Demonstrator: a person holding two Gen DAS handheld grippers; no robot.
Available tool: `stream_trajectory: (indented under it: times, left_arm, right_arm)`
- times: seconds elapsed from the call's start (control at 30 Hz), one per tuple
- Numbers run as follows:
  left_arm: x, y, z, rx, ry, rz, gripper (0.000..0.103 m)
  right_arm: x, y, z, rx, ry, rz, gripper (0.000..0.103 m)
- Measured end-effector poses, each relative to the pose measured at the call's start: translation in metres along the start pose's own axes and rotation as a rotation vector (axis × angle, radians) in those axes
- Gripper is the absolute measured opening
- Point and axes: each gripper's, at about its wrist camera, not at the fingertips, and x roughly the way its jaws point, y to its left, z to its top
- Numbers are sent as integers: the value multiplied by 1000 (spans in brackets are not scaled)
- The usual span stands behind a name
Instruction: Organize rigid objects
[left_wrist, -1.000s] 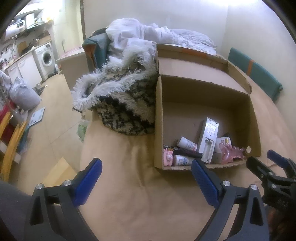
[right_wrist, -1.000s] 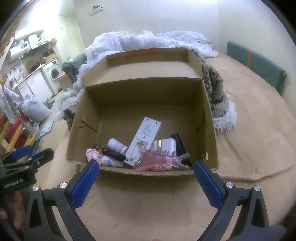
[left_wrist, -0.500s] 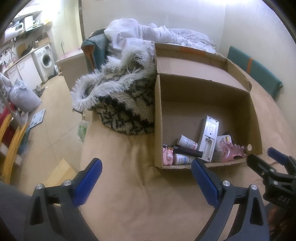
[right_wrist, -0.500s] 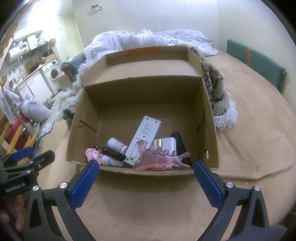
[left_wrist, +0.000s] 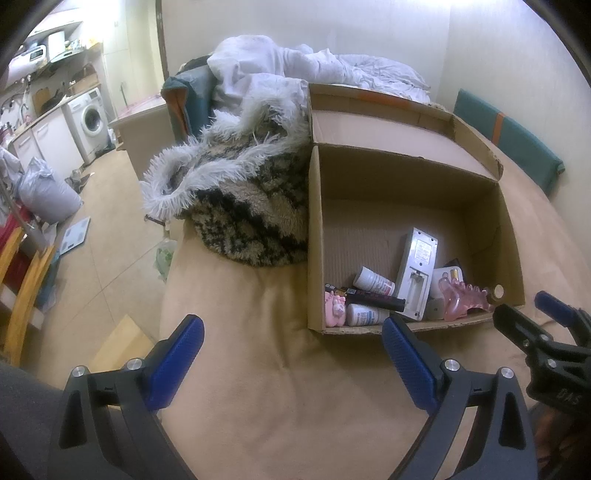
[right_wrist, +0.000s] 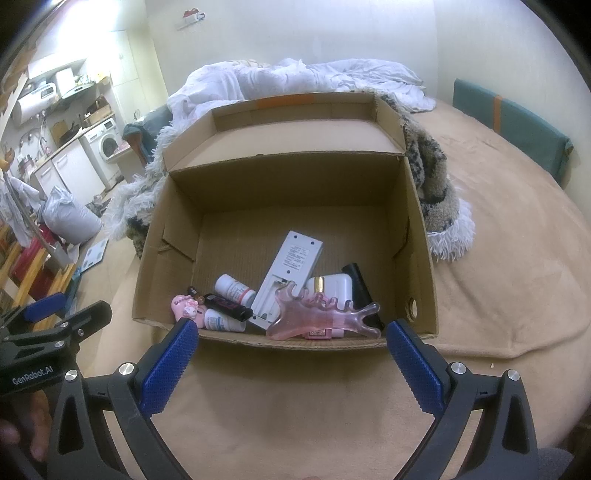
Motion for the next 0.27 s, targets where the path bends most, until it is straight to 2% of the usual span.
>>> stream_trajectory:
  times: [0.27]
  left_arm:
    - [-1, 1, -1, 9, -3, -12, 97]
  right_arm:
    - [0, 1, 0, 1, 0, 7, 103]
